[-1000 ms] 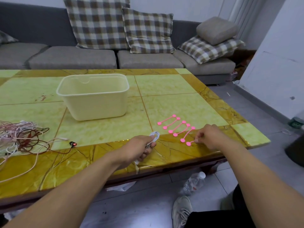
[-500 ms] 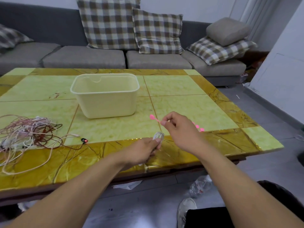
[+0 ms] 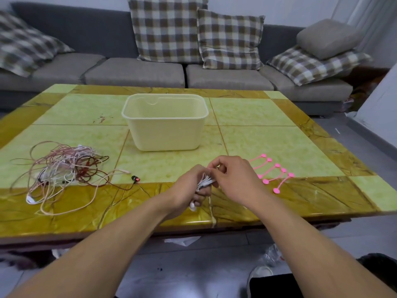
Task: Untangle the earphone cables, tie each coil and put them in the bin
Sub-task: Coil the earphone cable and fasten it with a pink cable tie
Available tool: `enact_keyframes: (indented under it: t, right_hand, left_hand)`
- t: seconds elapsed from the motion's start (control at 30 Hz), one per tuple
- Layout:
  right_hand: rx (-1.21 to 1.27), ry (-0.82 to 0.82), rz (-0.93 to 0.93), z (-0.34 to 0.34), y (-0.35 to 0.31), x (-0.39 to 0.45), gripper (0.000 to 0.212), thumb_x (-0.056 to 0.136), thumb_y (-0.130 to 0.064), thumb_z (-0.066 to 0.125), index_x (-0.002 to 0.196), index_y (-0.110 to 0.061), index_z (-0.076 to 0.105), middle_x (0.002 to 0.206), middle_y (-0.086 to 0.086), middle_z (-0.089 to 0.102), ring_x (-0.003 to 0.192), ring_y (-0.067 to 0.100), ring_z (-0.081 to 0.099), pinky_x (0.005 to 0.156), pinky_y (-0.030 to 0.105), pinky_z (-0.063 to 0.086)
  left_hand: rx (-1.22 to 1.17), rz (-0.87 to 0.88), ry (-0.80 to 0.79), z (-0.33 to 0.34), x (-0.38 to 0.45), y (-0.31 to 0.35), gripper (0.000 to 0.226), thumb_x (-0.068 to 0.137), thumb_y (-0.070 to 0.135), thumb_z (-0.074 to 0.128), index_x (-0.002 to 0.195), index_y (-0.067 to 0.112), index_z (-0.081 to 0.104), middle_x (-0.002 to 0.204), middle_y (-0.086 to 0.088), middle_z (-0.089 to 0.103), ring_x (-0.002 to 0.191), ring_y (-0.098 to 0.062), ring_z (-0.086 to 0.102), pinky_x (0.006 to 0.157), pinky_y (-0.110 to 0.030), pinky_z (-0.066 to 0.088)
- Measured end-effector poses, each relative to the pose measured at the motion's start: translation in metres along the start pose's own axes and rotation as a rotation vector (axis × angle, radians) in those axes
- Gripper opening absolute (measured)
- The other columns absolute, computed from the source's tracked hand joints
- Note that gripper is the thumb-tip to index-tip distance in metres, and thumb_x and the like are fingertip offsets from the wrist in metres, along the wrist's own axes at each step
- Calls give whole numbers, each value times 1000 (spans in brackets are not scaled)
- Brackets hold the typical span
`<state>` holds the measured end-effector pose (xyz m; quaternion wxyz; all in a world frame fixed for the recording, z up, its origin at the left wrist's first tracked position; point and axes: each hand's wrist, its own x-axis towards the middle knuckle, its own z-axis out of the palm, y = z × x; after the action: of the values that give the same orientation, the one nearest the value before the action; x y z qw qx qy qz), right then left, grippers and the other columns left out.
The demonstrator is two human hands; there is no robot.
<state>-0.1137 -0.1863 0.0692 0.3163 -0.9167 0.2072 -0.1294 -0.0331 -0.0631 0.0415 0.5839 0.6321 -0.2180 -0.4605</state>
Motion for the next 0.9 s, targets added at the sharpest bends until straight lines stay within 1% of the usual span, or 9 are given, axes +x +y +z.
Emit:
enact_keyframes:
  t: [0.1,0.27,0.37,0.43,0.53,0.6,0.73,0.83,0.9]
  right_hand:
    - [44,24,-21,4,-4,1,14,92,-34,70,78,-33,71,62,-8,68,61,9,62,66,37,54]
    - [121,39,-33,10,-11,-1,15,90,-33,74,75,-37,73,54,-17,59,55,3,52,56,26,40]
    - [268,10,-33,8,-18,-5,13,93,-28,72,84,-33,80,62,-19,67,57,-4,56,55,11,38]
    - [422,-33,8,6,-22,-8,12,96,-25,70,95,-26,82,70,-18,72,56,-6,57,54,7,38]
    - [702,-125,182,9,-26,-11,10,95,-19,71,97,-14,79,81,0,77,55,6,52,46,18,37]
    - [835,-205,317,11,-26,-9,8,93,-17,73,93,-9,73,82,7,75,55,10,51,43,21,34]
    - [802,-245,418,10,-22,-3,18,89,-19,77,98,-14,62,75,3,71,51,9,47,39,20,28]
    - [781,-200,407,8,-19,-1,22,86,-18,79,105,-18,68,67,-2,63,50,9,44,38,21,25]
    - [750,-155,363,8,-18,0,21,86,-16,79,103,-25,73,65,-4,54,51,11,41,40,22,26]
  left_hand:
    - [-70,-55,51,-3,-1,0,72,99,71,22,64,26,64,61,2,27,51,-12,19,55,-31,16]
    - [-199,-13,258,-2,4,-2,58,106,55,30,108,8,63,55,4,28,46,-11,23,46,-25,23]
    - [-262,-5,370,-2,4,1,49,108,49,35,88,10,57,50,6,29,44,-11,24,49,-26,21]
    - [-297,8,428,-2,2,3,49,108,48,36,80,11,53,47,6,33,44,-11,25,53,-28,20]
    - [-326,51,494,-4,2,6,50,108,47,35,77,11,52,40,7,43,42,-11,28,51,-29,23]
    - [-334,79,510,-5,2,7,58,107,51,32,78,10,60,42,4,44,40,-10,30,52,-28,22]
    - [-388,88,505,-10,4,7,72,105,58,29,74,9,70,47,2,30,40,-12,23,51,-28,16]
    - [-395,70,468,-12,4,10,61,106,52,34,82,6,67,46,3,27,41,-12,20,48,-27,16]
    - [-334,82,425,-14,4,10,52,105,39,39,79,11,75,49,2,25,43,-12,18,46,-26,17]
